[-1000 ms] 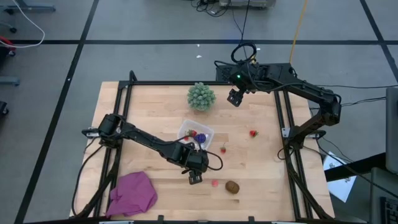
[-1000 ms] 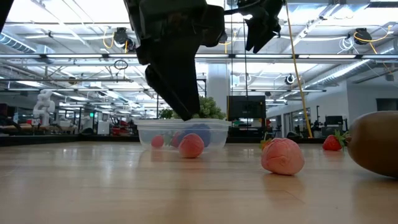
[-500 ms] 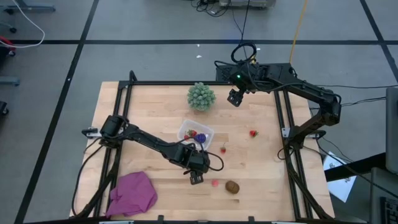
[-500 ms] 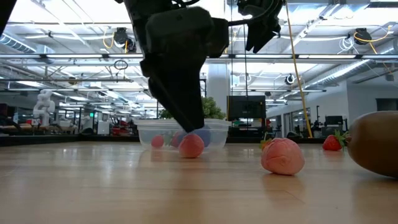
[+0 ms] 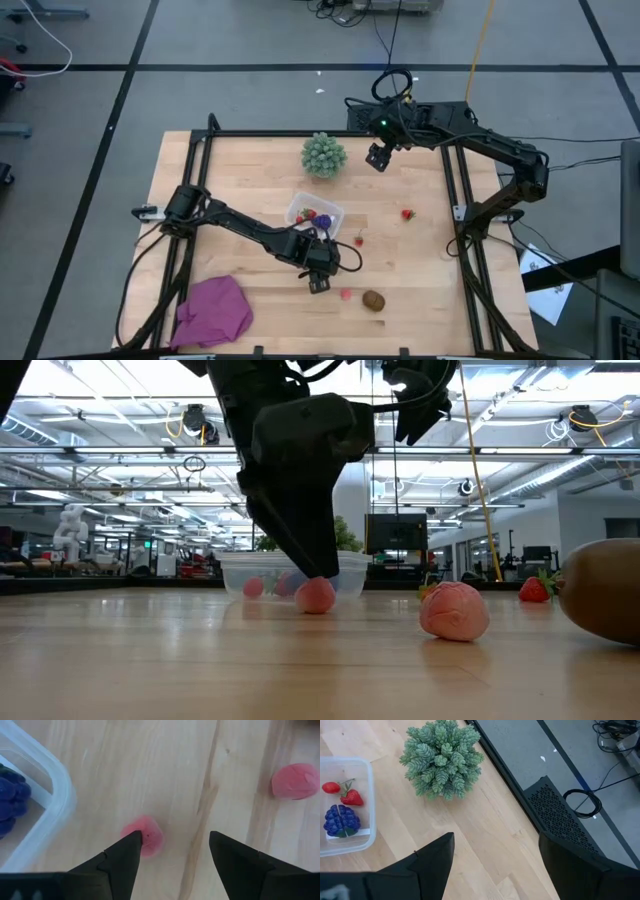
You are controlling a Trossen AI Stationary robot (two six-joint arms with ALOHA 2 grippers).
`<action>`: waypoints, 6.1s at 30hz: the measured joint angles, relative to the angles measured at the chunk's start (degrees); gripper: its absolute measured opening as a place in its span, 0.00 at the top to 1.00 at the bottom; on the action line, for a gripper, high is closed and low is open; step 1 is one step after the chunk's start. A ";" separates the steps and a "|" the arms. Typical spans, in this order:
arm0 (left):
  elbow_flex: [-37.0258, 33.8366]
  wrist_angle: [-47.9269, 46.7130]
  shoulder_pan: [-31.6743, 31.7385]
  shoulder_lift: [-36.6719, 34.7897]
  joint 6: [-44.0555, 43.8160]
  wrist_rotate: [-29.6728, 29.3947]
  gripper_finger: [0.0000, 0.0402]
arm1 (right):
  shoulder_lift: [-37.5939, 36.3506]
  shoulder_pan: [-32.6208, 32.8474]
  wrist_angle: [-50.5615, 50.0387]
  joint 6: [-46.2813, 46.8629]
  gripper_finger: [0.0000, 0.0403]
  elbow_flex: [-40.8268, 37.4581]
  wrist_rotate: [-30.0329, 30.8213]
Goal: Pick and placing Produce into tupperware
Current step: Put the left apricot into the transparent bin
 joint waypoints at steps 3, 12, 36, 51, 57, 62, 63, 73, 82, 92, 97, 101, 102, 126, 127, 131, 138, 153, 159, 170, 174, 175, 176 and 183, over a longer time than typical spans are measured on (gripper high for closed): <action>-0.01 0.07 -0.01 0.02 -0.39 0.67 0.39 | 0.00 0.00 0.06 0.00 0.30 0.00 0.00; -0.05 0.51 -0.60 0.09 -0.49 3.46 0.40 | 0.00 0.00 0.10 0.02 0.30 0.00 0.00; -0.12 -0.44 0.26 0.13 -0.47 2.49 0.40 | 0.00 0.00 0.10 0.02 0.30 0.00 0.00; -0.14 -0.69 -0.06 0.15 -4.25 1.36 0.40 | 0.00 0.00 0.12 0.00 0.30 0.00 0.00; -0.14 -0.56 0.16 0.15 -8.65 1.12 0.40 | 0.00 0.00 0.12 -0.64 0.30 0.00 0.00; -0.14 -0.75 0.52 0.15 -9.64 0.30 0.40 | 0.00 0.00 0.12 -2.58 0.30 0.00 -0.02; -0.12 -1.14 0.64 0.15 -9.45 0.07 0.40 | 0.00 0.00 0.16 -2.61 0.30 0.00 -0.01; -0.22 -6.36 2.03 -0.08 -11.05 -2.17 0.40 | 0.00 -0.02 0.63 -2.92 0.30 0.00 0.00; -0.27 -6.87 1.47 0.05 -11.93 -2.25 0.40 | 0.00 0.00 1.94 -3.02 0.30 0.00 -0.01; -0.22 -7.87 -0.18 -2.04 -14.63 -3.04 0.40 | 0.00 0.00 1.89 -3.43 0.30 0.00 -0.02; -0.22 -8.55 -2.10 -2.45 -16.78 -2.11 0.40 | 0.00 0.00 1.89 -2.90 0.30 0.00 -0.02; -0.20 -8.56 -3.39 -2.36 -18.96 -0.56 0.40 | 0.00 0.00 1.89 -2.22 0.30 0.00 -0.02; -0.20 -8.52 -3.65 -2.32 -19.34 -0.70 0.40 | 0.00 -0.01 1.89 -2.20 0.30 0.00 -0.02; -0.18 -5.04 -5.79 -1.14 -21.77 -0.41 0.40 | 0.00 -0.02 1.89 -1.90 0.30 0.00 0.00; -0.14 -4.81 -5.79 -1.20 -21.86 -0.43 0.40 | 0.00 0.00 1.89 -1.90 0.30 0.00 -0.01; -0.14 -4.58 -5.79 -1.22 -21.88 -0.41 0.40 | 0.00 -0.01 1.89 -1.90 0.30 0.00 -0.01; -0.14 -3.70 -5.97 -1.22 -21.87 -0.43 0.40 | 0.00 -0.01 1.89 -1.90 0.30 0.00 -0.02; -0.14 -1.69 -6.34 1.75 -21.57 1.75 0.40 | -0.01 -0.02 2.79 -1.89 0.30 -0.01 -0.03; -0.16 -1.61 -6.34 1.75 -21.55 1.28 0.40 | 0.00 -0.02 3.52 -1.88 0.30 0.00 -0.04; -0.16 -0.49 -6.01 1.75 -21.06 0.67 0.40 | 0.00 -0.02 3.57 -1.90 0.30 -0.02 -0.05; -0.16 -0.60 -5.99 1.75 -21.07 0.51 0.41 | -0.02 0.00 3.56 -1.89 0.30 -0.01 -0.04; -0.16 -0.61 -5.99 1.75 -21.07 0.50 0.42 | 0.00 -0.02 3.56 -1.90 0.30 -0.02 -0.05; -0.16 -0.62 -5.99 1.75 -21.07 0.46 0.43 | -0.02 -0.02 3.56 -1.88 0.30 0.00 -0.03; -0.16 -0.18 -6.01 1.75 -20.08 0.76 0.62 | -0.01 -0.02 3.56 -1.88 0.30 -0.01 -0.04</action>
